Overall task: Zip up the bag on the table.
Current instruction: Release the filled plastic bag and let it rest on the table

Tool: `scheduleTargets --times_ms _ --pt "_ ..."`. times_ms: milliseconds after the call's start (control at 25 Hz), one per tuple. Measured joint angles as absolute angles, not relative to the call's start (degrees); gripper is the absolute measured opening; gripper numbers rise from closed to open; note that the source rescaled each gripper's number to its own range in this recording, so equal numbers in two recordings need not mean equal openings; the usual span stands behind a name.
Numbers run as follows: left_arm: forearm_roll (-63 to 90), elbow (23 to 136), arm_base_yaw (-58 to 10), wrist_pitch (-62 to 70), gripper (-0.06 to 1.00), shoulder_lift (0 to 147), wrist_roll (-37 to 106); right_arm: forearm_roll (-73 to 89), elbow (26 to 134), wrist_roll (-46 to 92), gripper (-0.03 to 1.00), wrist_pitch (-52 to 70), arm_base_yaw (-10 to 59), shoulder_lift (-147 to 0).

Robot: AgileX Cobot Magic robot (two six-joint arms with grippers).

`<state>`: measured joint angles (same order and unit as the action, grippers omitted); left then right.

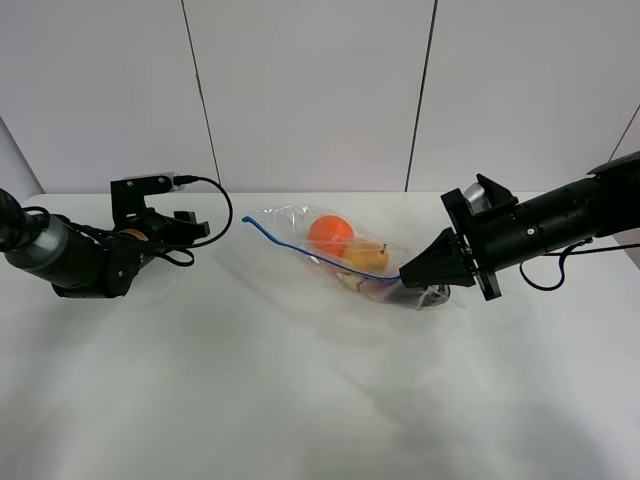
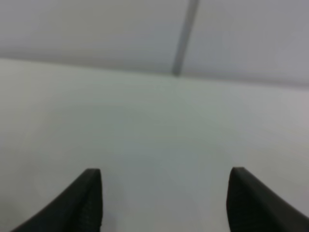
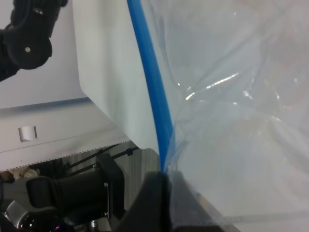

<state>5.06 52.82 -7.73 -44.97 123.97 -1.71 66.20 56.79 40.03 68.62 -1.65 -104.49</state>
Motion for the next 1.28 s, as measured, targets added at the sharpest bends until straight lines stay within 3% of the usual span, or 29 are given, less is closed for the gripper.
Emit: scheduleTargets --times_ms 240,600,840,920,1080,1280 --pt "-0.31 57.57 -7.32 -22.19 0.65 120.86 -2.14 66.20 56.79 40.03 0.00 68.67 -1.65 -104.49" --pt "-3.16 79.41 -6.25 24.46 0.65 119.24 -2.14 66.20 56.79 40.21 0.00 68.72 -1.65 -104.49" --pt "-3.50 90.70 -2.37 42.59 0.65 118.93 -2.14 66.92 56.79 41.32 0.00 68.78 -1.65 -104.49" --pt "-3.62 92.53 -1.79 45.47 0.70 118.84 -2.14 67.23 56.79 41.49 0.00 68.78 -1.65 -104.49" --pt "-3.62 93.45 -1.73 51.25 0.92 118.50 -2.14 67.29 56.79 41.53 0.00 68.78 -1.65 -104.49" --pt "-3.62 93.45 -1.73 62.98 0.99 118.14 -2.14 67.42 56.79 41.53 0.00 68.78 -1.65 -104.49"
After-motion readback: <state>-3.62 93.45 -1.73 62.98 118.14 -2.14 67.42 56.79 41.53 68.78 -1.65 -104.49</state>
